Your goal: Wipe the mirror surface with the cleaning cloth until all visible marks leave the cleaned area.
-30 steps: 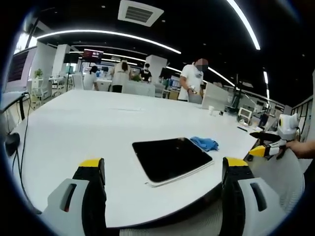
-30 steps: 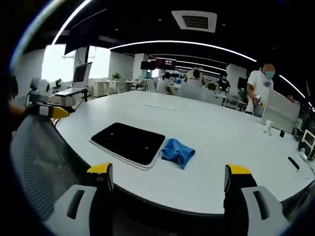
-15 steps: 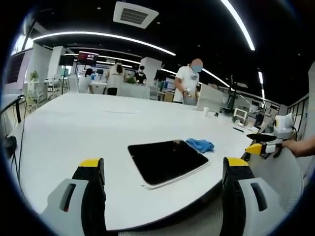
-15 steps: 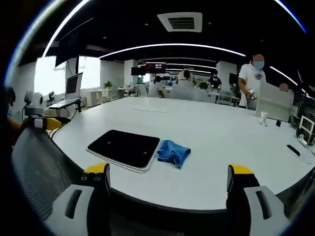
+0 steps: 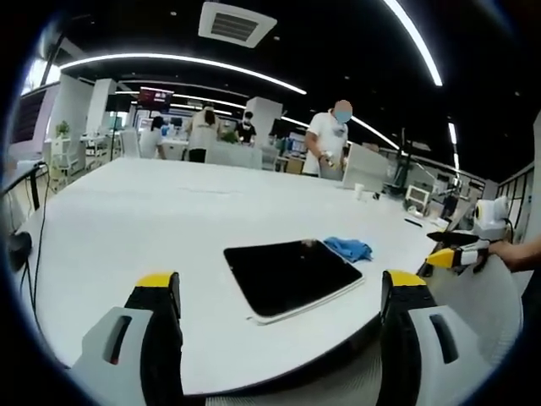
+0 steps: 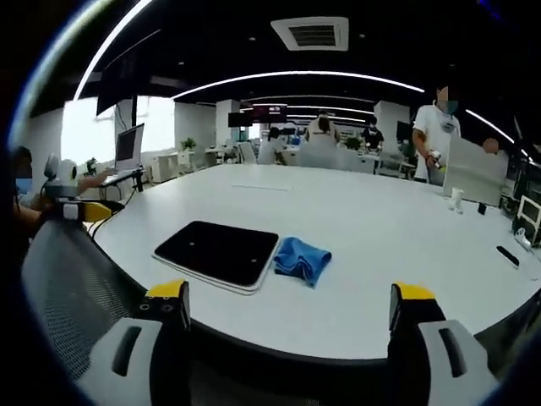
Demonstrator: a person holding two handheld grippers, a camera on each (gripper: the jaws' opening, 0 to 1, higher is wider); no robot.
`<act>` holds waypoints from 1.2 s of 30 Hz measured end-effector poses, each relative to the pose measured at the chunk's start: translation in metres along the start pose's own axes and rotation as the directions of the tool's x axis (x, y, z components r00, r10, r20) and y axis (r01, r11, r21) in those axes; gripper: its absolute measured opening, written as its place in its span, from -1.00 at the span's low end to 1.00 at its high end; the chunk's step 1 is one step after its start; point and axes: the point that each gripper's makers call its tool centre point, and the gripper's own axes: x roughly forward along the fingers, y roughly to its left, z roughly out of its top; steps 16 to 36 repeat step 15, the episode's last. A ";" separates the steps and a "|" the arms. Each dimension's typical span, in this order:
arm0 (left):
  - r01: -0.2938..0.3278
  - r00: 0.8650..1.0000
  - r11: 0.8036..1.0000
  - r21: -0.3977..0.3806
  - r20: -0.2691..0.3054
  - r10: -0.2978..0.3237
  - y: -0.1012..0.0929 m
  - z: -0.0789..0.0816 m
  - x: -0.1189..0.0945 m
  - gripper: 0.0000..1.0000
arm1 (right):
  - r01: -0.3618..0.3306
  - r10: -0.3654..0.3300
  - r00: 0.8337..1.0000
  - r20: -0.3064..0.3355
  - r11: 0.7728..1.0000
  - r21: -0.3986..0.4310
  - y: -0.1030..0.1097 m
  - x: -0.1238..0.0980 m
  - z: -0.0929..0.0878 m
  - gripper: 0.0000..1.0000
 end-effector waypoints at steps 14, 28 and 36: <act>-0.040 0.999 0.999 -0.007 -0.005 0.040 0.008 -0.002 0.000 0.94 | -0.013 0.012 0.999 -0.049 1.000 -0.019 0.001 0.001 -0.008 0.95; -0.046 0.999 0.999 -0.005 -0.007 0.046 0.009 -0.002 0.000 0.94 | -0.013 0.012 0.998 -0.055 1.000 -0.018 0.001 0.001 -0.009 0.94; -0.046 0.999 0.999 -0.005 -0.007 0.046 0.009 -0.002 0.000 0.94 | -0.013 0.012 0.998 -0.055 1.000 -0.018 0.001 0.001 -0.009 0.94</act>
